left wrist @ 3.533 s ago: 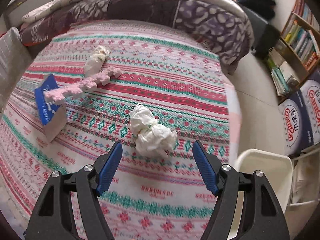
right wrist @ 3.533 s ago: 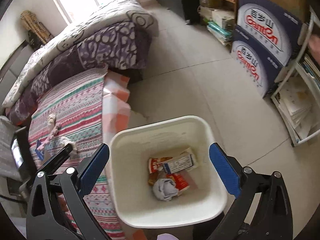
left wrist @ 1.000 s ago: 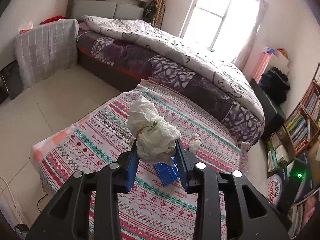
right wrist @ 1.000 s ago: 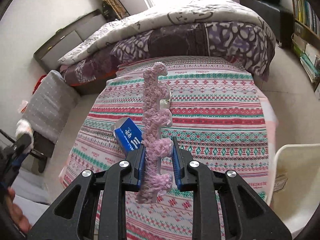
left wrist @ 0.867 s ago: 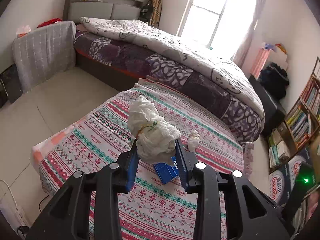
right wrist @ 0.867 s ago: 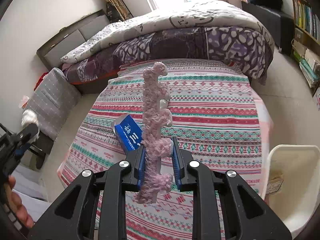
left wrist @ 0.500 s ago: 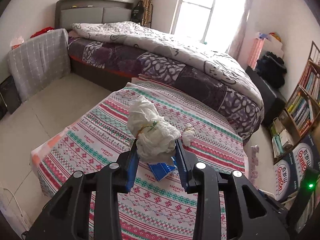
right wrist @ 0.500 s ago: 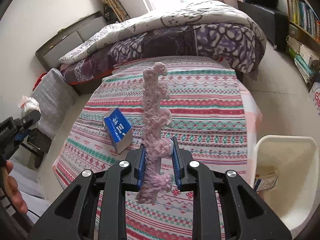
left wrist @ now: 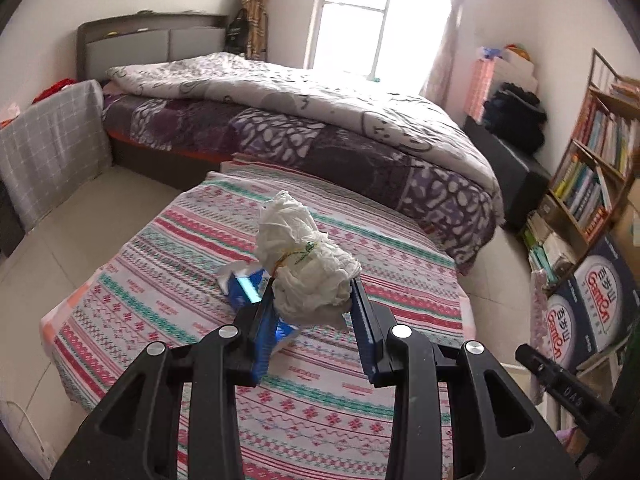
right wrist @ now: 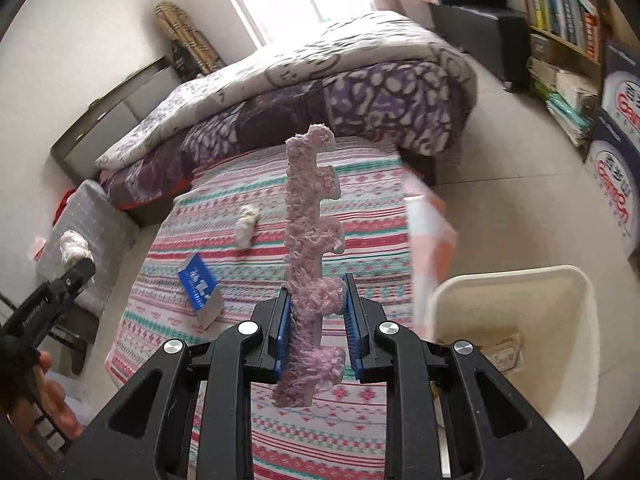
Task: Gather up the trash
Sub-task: 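Carry the pink strip over the white bin and open the right gripper, then release the crumpled tissue into the white bin with the left gripper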
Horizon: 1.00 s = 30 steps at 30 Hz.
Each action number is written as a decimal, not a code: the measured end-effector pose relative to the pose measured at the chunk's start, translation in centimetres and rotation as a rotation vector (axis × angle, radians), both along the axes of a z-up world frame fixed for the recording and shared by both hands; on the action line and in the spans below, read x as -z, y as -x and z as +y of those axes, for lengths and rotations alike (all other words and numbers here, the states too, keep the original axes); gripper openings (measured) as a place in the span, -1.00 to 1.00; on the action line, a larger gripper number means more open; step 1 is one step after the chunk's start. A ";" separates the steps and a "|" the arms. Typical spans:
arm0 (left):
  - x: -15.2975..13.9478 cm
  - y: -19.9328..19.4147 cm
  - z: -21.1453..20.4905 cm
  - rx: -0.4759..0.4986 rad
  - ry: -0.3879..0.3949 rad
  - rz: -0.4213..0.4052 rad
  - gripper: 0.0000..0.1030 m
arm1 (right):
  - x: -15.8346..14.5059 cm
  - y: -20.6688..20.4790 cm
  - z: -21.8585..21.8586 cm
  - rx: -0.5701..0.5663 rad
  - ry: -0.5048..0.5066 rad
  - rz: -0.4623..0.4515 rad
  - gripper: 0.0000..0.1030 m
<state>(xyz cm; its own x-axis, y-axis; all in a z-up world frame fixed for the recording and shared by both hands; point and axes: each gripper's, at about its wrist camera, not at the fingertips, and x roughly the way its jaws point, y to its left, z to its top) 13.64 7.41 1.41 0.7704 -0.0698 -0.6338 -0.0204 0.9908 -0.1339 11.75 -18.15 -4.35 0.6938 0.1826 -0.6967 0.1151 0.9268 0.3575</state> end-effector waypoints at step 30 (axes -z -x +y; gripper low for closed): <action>4.7 2.1 -17.3 0.386 -0.057 0.086 -0.32 | 1.3 5.9 -15.3 0.310 0.003 0.149 -0.04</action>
<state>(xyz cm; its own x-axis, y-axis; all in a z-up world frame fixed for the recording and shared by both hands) 11.52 -9.88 -3.32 0.6388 -0.3063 -0.7058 0.3459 0.9337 -0.0922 5.84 -33.43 -5.69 0.6065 -0.0228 -0.7947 0.4421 0.8405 0.3133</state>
